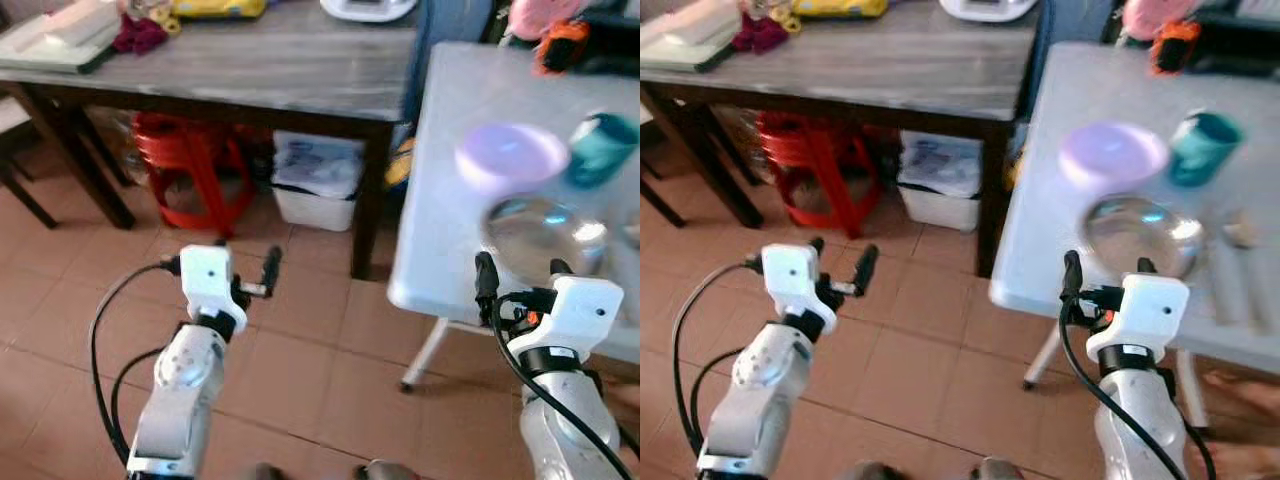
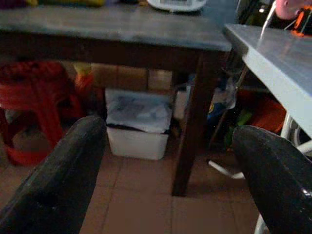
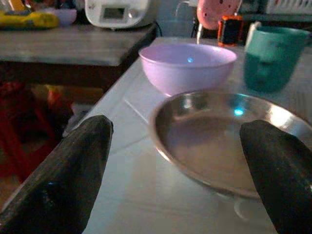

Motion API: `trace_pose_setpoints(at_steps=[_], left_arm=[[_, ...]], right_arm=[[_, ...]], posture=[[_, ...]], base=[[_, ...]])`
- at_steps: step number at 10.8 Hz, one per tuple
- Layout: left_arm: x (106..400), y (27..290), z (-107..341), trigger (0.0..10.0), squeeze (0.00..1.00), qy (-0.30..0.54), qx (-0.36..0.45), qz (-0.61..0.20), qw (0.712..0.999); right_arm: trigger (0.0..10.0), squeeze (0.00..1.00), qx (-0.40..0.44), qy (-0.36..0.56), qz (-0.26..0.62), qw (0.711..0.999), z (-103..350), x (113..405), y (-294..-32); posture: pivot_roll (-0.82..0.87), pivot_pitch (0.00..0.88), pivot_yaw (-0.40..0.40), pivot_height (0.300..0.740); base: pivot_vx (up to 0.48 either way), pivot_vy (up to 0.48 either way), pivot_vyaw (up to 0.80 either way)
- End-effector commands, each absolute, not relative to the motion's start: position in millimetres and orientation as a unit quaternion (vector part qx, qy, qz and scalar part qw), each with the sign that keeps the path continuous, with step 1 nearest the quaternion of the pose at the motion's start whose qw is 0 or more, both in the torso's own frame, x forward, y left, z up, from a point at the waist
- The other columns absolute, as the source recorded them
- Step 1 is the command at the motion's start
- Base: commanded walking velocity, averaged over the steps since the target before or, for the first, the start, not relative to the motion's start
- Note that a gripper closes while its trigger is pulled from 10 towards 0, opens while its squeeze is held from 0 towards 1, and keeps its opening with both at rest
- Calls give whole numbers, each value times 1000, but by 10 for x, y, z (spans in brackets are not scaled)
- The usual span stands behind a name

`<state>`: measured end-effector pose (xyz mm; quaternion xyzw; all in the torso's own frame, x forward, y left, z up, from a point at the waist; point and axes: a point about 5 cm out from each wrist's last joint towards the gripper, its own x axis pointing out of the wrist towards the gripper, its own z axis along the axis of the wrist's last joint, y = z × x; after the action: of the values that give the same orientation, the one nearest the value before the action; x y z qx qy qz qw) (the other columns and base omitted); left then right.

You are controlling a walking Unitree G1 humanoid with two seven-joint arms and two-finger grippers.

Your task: Setting the table

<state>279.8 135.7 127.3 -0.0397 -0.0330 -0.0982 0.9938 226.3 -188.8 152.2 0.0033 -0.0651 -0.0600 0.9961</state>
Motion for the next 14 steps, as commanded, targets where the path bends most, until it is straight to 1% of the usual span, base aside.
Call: trace_pose_setpoints(at_steps=[1, 2, 4, 5, 10, 12, 14], left_arm=[[2774, 1425, 1229, 10000, 0, -23, -34, -91, 995], [2773, 1420, 1222, 10000, 0, -22, -34, -91, 995], [2765, 1416, 1210, 10000, 0, -20, -35, -91, 995], [2763, 1413, 1211, 10000, 0, -20, -35, -92, 995], [2761, 1411, 1213, 10000, 0, -24, -40, -89, 995], [2764, 1416, 1222, 10000, 0, -29, -40, -89, 995], [2763, 1411, 1222, 10000, 0, -29, -37, -91, 995]], right_arm=[[10000, 0, 7, -68, -58, 996, 1543, 2250, -1866], [10000, 0, 8, -67, -58, 996, 1543, 2248, -1871], [10000, 0, 6, -64, -58, 996, 1535, 2243, -1872], [10000, 0, 4, -64, -58, 996, 1534, 2241, -1871], [10000, 0, -1, -64, -53, 997, 1531, 2242, -1859], [10000, 0, -8, -73, -23, 997, 1556, 2240, -1798], [10000, 0, -7, -72, -27, 997, 1551, 2236, -1793]], posture=[[-216, 178, 44, 740], [-217, 179, 44, 740], [-217, 180, 43, 740], [-217, 181, 43, 740], [-217, 183, 44, 740], [-217, 183, 45, 740], [-218, 184, 46, 740]], base=[[0, -394, 0], [0, -394, 0], [0, -396, -800], [0, -334, 0], [0, 0, 0], [0, 0, 0], [0, 0, 450]])
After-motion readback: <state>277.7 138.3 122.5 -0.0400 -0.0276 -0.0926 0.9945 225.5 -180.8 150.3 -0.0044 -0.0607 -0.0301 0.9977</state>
